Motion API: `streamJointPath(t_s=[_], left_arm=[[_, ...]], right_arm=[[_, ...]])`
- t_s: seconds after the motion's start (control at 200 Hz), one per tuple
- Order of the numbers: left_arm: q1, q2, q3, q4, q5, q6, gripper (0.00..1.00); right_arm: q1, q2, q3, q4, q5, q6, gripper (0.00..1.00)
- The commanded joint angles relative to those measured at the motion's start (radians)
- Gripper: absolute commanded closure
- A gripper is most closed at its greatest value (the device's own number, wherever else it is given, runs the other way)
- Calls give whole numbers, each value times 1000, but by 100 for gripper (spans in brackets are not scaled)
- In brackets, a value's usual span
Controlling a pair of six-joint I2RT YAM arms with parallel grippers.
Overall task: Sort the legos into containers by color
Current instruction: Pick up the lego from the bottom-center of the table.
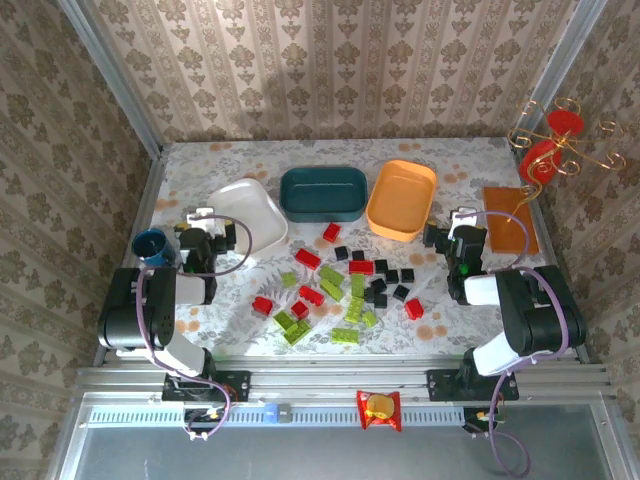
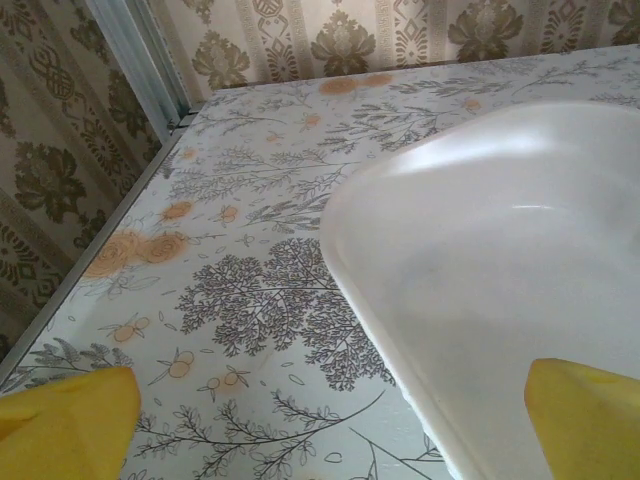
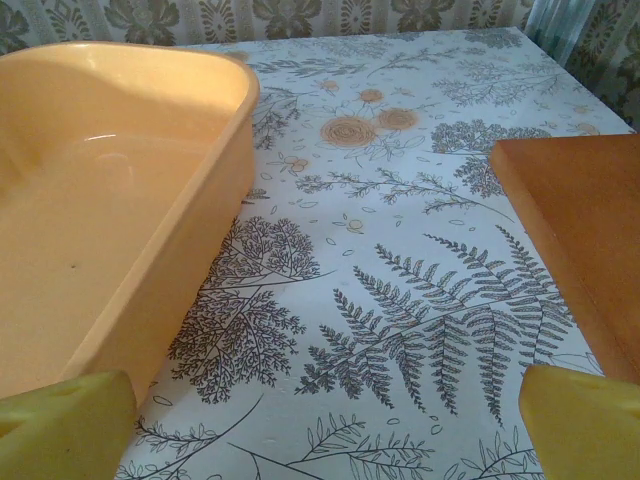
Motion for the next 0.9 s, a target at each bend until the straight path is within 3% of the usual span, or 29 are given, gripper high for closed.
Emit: streamJointPath(t_s=[0.0, 0.895], left_arm=[[-1, 6, -10, 9, 10, 26, 0], [9, 4, -3, -8, 35, 21, 0]], right_arm=[[-3, -1, 19, 27, -9, -5, 0], [-3, -1, 18, 27, -8, -5, 0]])
